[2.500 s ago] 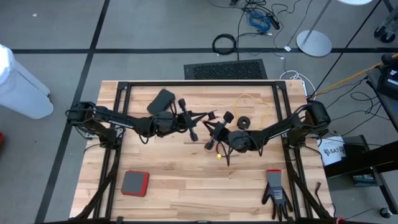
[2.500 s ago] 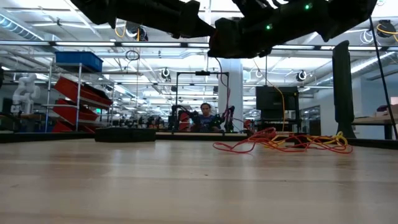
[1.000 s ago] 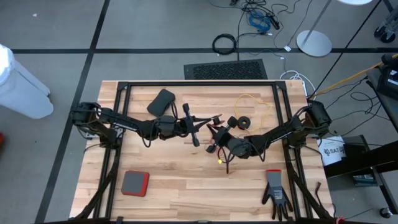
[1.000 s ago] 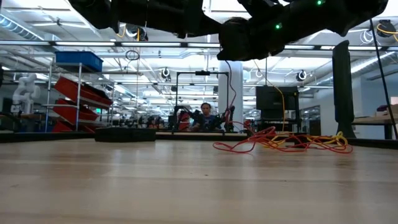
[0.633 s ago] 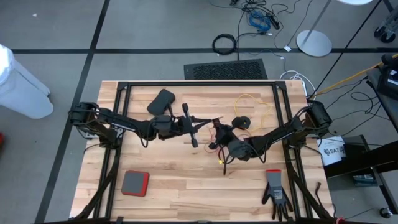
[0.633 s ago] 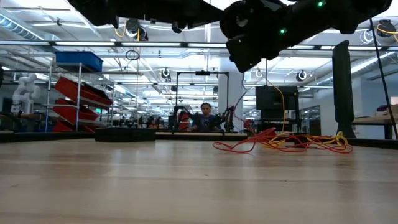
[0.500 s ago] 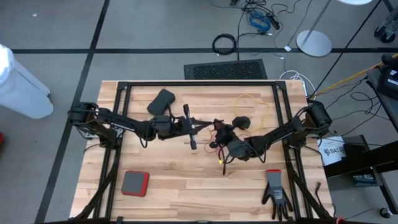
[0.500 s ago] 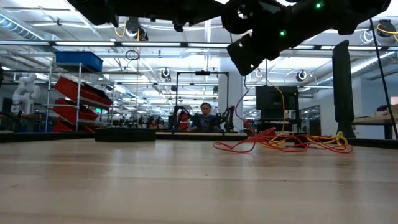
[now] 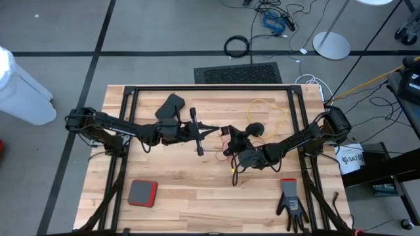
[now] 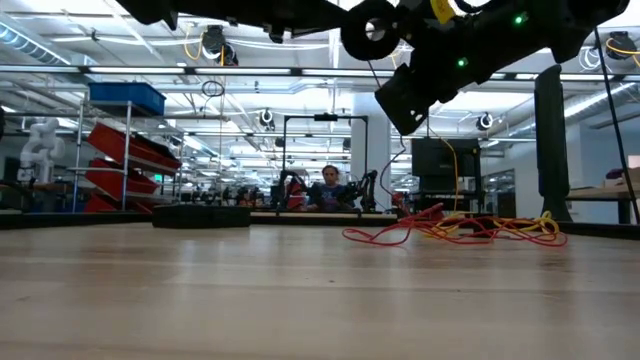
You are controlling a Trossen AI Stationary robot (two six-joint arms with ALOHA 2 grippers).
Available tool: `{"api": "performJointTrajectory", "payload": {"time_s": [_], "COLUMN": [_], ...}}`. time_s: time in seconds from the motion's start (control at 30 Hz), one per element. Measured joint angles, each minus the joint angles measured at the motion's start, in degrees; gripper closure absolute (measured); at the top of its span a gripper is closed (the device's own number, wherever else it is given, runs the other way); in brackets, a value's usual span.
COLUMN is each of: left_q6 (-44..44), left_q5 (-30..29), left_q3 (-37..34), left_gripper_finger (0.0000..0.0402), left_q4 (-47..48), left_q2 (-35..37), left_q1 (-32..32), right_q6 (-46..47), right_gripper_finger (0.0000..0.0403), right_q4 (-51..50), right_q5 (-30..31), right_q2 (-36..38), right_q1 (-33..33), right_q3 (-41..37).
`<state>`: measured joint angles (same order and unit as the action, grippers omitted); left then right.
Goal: Coil cords
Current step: Coil the red wire onto the black spool
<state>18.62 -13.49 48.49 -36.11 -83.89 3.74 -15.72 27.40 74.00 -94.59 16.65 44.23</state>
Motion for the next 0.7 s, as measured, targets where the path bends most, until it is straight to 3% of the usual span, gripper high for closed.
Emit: {"api": "performJointTrajectory", "payload": {"time_s": [0.3,0.7], "left_q6": [1.3,4.5], "left_q5": [1.1,2.0], "left_q3": [0.1,0.1], "left_gripper_finger": [0.0402,0.0402], "left_q4": [4.4,13.8], "left_q2": [3.9,7.3], "left_q1": [0.0,0.0], "right_q6": [7.2,8.9], "right_gripper_finger": [0.037,0.0369], "right_q4": [-3.9,-6.8], "right_q5": [-10.0,-20.2], "right_q2": [-0.1,-0.1], "right_q1": [-3.3,-3.4], "right_q3": [-0.1,-0.1]}}
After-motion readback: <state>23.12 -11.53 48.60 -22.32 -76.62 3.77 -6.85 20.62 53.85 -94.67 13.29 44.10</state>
